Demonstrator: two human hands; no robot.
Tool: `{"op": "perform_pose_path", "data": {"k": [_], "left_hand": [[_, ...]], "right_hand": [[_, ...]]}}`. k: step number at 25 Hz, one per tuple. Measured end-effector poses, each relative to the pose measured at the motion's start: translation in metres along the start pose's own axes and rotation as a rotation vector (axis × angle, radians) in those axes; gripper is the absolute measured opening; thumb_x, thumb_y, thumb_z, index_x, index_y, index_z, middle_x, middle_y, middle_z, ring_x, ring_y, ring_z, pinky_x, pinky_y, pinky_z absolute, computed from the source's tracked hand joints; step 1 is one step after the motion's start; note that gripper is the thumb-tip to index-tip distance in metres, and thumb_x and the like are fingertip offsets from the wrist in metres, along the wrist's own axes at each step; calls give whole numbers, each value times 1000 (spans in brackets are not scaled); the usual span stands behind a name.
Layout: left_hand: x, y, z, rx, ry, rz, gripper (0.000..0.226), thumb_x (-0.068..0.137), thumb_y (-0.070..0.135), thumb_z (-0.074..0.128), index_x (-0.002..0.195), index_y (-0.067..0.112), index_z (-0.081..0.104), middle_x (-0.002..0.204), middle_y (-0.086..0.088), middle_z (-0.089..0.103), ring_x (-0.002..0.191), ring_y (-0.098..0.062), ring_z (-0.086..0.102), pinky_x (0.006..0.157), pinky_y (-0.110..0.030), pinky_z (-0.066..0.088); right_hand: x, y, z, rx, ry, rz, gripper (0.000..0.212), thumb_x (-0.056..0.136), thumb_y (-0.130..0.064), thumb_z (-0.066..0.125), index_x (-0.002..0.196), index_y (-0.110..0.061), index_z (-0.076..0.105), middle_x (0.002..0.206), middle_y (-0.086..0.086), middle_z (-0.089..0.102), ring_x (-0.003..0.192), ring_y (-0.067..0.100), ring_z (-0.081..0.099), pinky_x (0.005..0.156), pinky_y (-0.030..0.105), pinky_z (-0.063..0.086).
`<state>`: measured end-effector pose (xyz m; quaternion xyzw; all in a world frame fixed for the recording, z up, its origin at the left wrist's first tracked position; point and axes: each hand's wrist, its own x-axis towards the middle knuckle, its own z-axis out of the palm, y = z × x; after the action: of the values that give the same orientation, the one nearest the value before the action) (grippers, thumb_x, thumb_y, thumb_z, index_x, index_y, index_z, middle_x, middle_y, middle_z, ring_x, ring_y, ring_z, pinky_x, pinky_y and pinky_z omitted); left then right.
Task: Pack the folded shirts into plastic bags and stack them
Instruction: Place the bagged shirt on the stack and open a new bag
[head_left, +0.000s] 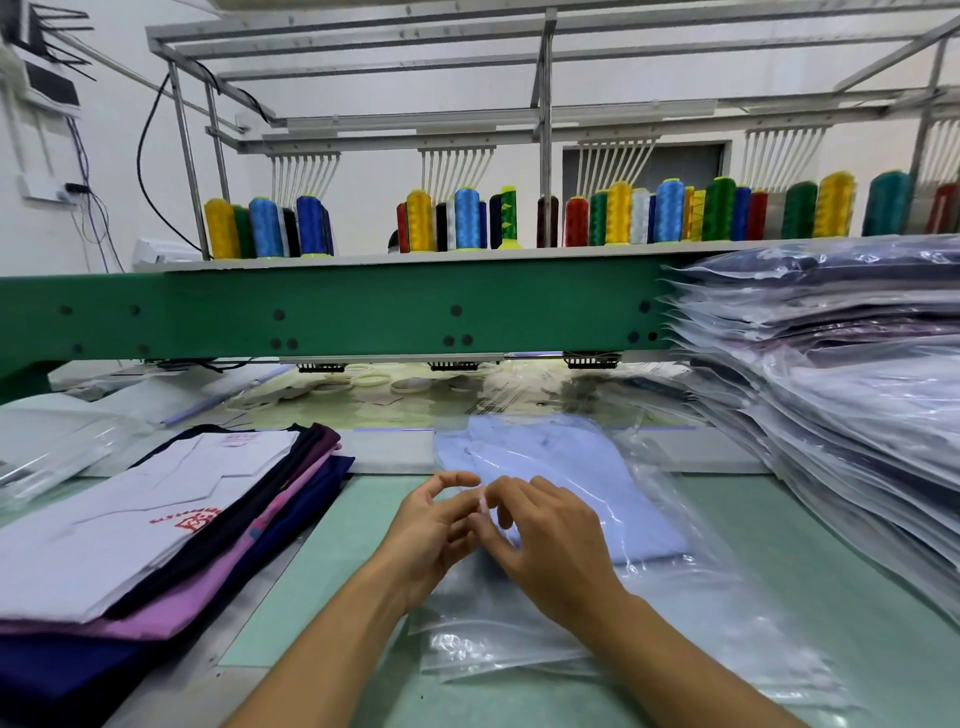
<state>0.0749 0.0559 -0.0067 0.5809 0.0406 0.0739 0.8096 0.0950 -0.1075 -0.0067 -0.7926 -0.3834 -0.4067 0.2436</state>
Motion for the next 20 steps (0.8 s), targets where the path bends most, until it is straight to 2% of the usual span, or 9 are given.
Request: {"op": "perform_pose_path", "data": {"k": [4, 6, 9, 15, 20], "left_hand": [[-2, 3, 3, 59, -15, 21, 15, 90, 17, 73, 103, 14, 65, 86, -10, 69, 67, -18, 61, 60, -27, 54], [-4, 5, 4, 135, -71, 53, 10, 90, 26, 73, 94, 19, 68, 83, -8, 66, 67, -18, 60, 59, -27, 51], [-7, 3, 6, 241, -155, 158, 13, 93, 31, 72, 91, 18, 69, 83, -8, 65, 71, -16, 60, 61, -28, 52], [-4, -2, 8, 526, -83, 395, 17, 102, 22, 60, 89, 11, 63, 70, -2, 58, 61, -15, 52, 54, -27, 46], [0, -10, 14, 586, 15, 427, 21, 107, 17, 49, 89, 6, 54, 63, 1, 55, 58, -17, 50, 54, -28, 45]], "right_hand": [[0, 2, 2, 18, 1, 68, 15, 97, -37, 60, 87, -26, 64, 73, -11, 63, 69, 13, 55, 55, 35, 47], [0, 6, 3, 83, -12, 143, 18, 97, -38, 60, 86, -26, 64, 74, -12, 64, 72, 12, 55, 57, 36, 49], [-3, 13, 5, 176, -11, 220, 14, 93, -38, 66, 83, -28, 65, 74, -15, 63, 73, 7, 54, 58, 36, 50], [-5, 17, 9, 183, -40, 240, 18, 91, -43, 64, 78, -31, 59, 71, -20, 58, 74, 5, 48, 57, 30, 47], [-2, 17, 10, 176, -112, 252, 22, 93, -46, 54, 79, -29, 55, 76, -16, 61, 78, 8, 50, 61, 31, 47]]}}
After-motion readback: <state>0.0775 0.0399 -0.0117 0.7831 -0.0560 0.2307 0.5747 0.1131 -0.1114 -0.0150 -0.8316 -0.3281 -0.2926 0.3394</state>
